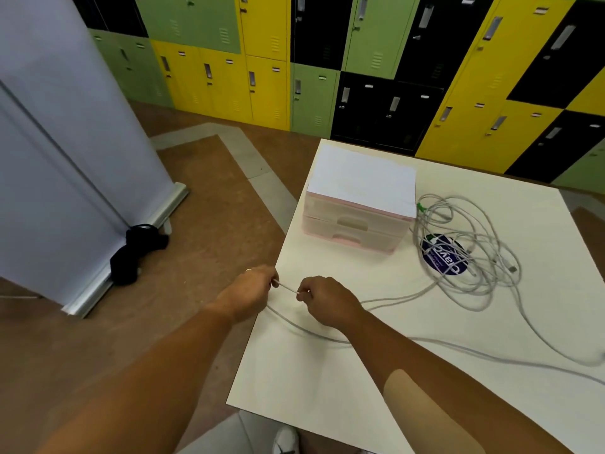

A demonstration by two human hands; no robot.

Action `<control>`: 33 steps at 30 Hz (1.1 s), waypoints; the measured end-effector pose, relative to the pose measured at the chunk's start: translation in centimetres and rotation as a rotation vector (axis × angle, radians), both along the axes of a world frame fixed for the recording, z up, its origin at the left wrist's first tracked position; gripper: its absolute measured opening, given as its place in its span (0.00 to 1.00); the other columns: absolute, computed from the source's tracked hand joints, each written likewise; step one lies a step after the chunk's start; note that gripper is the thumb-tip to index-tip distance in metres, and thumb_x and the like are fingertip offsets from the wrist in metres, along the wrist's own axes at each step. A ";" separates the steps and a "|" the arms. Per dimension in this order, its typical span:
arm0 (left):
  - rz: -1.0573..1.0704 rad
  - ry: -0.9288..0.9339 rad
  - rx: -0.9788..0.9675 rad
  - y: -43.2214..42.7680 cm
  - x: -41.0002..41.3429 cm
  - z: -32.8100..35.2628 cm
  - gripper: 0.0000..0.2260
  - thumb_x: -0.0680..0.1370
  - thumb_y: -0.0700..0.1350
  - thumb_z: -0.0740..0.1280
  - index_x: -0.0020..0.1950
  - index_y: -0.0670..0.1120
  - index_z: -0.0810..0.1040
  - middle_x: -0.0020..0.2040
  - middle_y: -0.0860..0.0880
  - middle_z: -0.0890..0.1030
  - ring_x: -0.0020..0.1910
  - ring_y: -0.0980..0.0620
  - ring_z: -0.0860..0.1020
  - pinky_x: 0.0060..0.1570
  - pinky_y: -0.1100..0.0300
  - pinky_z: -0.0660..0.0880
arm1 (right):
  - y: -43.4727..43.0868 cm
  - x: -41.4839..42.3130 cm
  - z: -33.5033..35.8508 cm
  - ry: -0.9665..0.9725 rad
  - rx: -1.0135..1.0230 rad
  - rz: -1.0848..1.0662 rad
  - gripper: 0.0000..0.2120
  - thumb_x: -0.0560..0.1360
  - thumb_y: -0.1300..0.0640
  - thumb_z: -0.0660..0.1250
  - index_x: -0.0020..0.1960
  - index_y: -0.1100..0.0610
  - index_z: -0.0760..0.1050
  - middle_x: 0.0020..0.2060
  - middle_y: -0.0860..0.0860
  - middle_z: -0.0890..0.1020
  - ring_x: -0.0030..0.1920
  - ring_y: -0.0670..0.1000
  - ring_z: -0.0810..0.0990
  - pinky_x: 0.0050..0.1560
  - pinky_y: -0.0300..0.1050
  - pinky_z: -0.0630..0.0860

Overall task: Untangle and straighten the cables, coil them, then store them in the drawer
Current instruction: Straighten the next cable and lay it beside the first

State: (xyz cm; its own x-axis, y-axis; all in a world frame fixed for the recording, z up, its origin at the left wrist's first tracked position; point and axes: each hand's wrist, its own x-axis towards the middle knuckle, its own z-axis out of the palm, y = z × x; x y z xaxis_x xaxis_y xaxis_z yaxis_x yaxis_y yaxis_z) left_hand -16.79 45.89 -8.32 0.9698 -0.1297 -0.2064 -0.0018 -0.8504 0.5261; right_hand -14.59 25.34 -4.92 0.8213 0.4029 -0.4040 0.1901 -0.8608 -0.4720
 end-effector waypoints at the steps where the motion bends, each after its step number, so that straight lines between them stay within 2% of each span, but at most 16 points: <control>1: -0.007 -0.018 -0.022 0.1 -0.1 0.1 0.11 0.73 0.39 0.56 0.46 0.50 0.75 0.45 0.53 0.79 0.44 0.51 0.76 0.47 0.53 0.75 | 0.2 0.0 -0.2 -0.015 -0.007 -0.014 0.09 0.80 0.52 0.60 0.52 0.49 0.79 0.50 0.49 0.83 0.51 0.55 0.80 0.46 0.46 0.72; 3: -0.076 -0.064 0.012 0.3 -0.4 0.6 0.06 0.77 0.44 0.58 0.42 0.49 0.73 0.41 0.53 0.77 0.41 0.52 0.73 0.42 0.54 0.70 | 0.3 0.1 -0.5 -0.030 -0.001 -0.048 0.07 0.80 0.51 0.60 0.47 0.50 0.76 0.45 0.50 0.83 0.48 0.55 0.81 0.44 0.45 0.73; 6: -0.087 -0.120 0.090 0.9 -0.5 0.5 0.14 0.83 0.53 0.59 0.39 0.49 0.71 0.39 0.55 0.74 0.39 0.53 0.70 0.40 0.57 0.63 | 0.2 0.4 -0.5 -0.052 -0.033 -0.058 0.13 0.79 0.44 0.63 0.41 0.52 0.72 0.40 0.51 0.82 0.43 0.55 0.80 0.40 0.45 0.72; 8: -0.052 -0.085 0.119 1.9 -0.2 -0.3 0.16 0.82 0.55 0.57 0.41 0.48 0.74 0.41 0.54 0.77 0.42 0.52 0.72 0.41 0.57 0.64 | 0.0 0.4 -0.4 -0.075 -0.073 -0.049 0.21 0.77 0.37 0.64 0.37 0.54 0.72 0.34 0.51 0.79 0.36 0.53 0.76 0.35 0.44 0.68; 10: -0.061 -0.047 0.143 2.6 0.1 -0.8 0.16 0.81 0.55 0.57 0.45 0.48 0.79 0.45 0.54 0.79 0.46 0.51 0.73 0.43 0.57 0.66 | -0.1 0.3 -0.7 -0.071 -0.096 0.002 0.24 0.76 0.36 0.64 0.33 0.54 0.70 0.30 0.50 0.76 0.34 0.53 0.75 0.33 0.43 0.66; 12: -0.034 -0.055 0.132 2.9 0.6 -0.7 0.11 0.81 0.52 0.62 0.46 0.48 0.80 0.46 0.54 0.79 0.47 0.52 0.72 0.44 0.57 0.67 | -0.1 0.1 -1.2 -0.008 -0.067 0.041 0.20 0.78 0.41 0.64 0.34 0.54 0.72 0.31 0.49 0.78 0.37 0.53 0.77 0.37 0.44 0.70; 15: 0.001 -0.078 0.176 3.5 1.2 -0.5 0.07 0.80 0.50 0.66 0.45 0.51 0.79 0.45 0.55 0.79 0.48 0.51 0.76 0.48 0.54 0.68 | -0.5 0.2 -1.6 0.099 0.000 0.045 0.09 0.79 0.51 0.63 0.44 0.51 0.79 0.43 0.47 0.84 0.46 0.52 0.81 0.48 0.46 0.76; 17: -0.005 -0.031 0.202 3.9 1.2 -0.6 0.06 0.79 0.49 0.67 0.45 0.50 0.80 0.45 0.53 0.81 0.47 0.49 0.78 0.49 0.54 0.69 | -0.7 0.3 -1.4 0.138 0.016 0.059 0.08 0.80 0.54 0.62 0.48 0.51 0.80 0.47 0.47 0.84 0.48 0.50 0.80 0.51 0.47 0.77; 19: -0.006 0.038 0.195 3.8 1.1 -0.8 0.05 0.79 0.45 0.67 0.45 0.47 0.81 0.44 0.50 0.82 0.45 0.47 0.78 0.46 0.54 0.74 | -0.7 0.3 -1.3 0.142 -0.007 0.093 0.07 0.79 0.56 0.62 0.46 0.50 0.78 0.48 0.47 0.83 0.48 0.50 0.80 0.51 0.46 0.77; 21: 0.023 0.111 0.174 3.9 1.0 -1.2 0.05 0.78 0.41 0.67 0.45 0.47 0.82 0.42 0.48 0.83 0.43 0.47 0.79 0.44 0.54 0.75 | -0.8 0.2 -1.1 0.111 -0.041 0.104 0.05 0.78 0.54 0.64 0.43 0.50 0.75 0.45 0.47 0.82 0.47 0.50 0.79 0.45 0.45 0.75; 24: 0.093 0.178 0.190 4.3 0.7 -1.7 0.06 0.77 0.39 0.68 0.45 0.48 0.83 0.42 0.47 0.83 0.44 0.47 0.79 0.43 0.57 0.74 | -1.1 0.0 -0.9 0.050 -0.051 0.083 0.15 0.78 0.45 0.66 0.37 0.52 0.70 0.33 0.47 0.77 0.36 0.49 0.74 0.34 0.43 0.67; 26: 0.118 0.171 0.220 4.1 0.4 -2.0 0.06 0.77 0.40 0.68 0.46 0.48 0.84 0.43 0.46 0.83 0.45 0.47 0.80 0.42 0.59 0.72 | -1.3 -0.2 -1.0 0.028 -0.060 0.090 0.19 0.78 0.42 0.66 0.34 0.52 0.66 0.30 0.46 0.73 0.32 0.48 0.70 0.32 0.43 0.64; 29: 0.148 0.100 0.281 3.4 0.3 -1.9 0.04 0.77 0.42 0.69 0.46 0.49 0.83 0.45 0.47 0.83 0.46 0.46 0.79 0.41 0.58 0.71 | -1.5 -0.7 -1.3 0.054 -0.006 0.065 0.18 0.78 0.45 0.66 0.35 0.52 0.67 0.31 0.47 0.73 0.33 0.48 0.70 0.33 0.44 0.64; 31: 0.151 0.045 0.346 3.2 0.5 -2.0 0.03 0.77 0.44 0.69 0.46 0.50 0.83 0.47 0.48 0.81 0.48 0.45 0.79 0.43 0.56 0.73 | -1.7 -0.9 -1.3 0.072 0.034 0.044 0.14 0.79 0.47 0.65 0.39 0.54 0.71 0.34 0.48 0.76 0.36 0.49 0.73 0.37 0.45 0.68; 33: 0.180 0.078 0.312 3.1 0.6 -2.1 0.04 0.77 0.42 0.68 0.46 0.49 0.82 0.46 0.46 0.82 0.46 0.44 0.80 0.41 0.57 0.71 | -1.7 -1.2 -1.3 0.083 0.059 0.043 0.09 0.80 0.50 0.63 0.45 0.54 0.75 0.39 0.48 0.80 0.40 0.51 0.77 0.42 0.46 0.72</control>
State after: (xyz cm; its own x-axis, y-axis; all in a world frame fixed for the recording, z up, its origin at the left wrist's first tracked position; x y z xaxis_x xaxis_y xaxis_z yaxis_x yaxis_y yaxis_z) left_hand -16.21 49.02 -10.46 0.9513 0.1221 -0.2829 0.1920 -0.9530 0.2344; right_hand -15.76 23.67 -6.21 0.7675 0.4620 -0.4444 0.1841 -0.8229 -0.5376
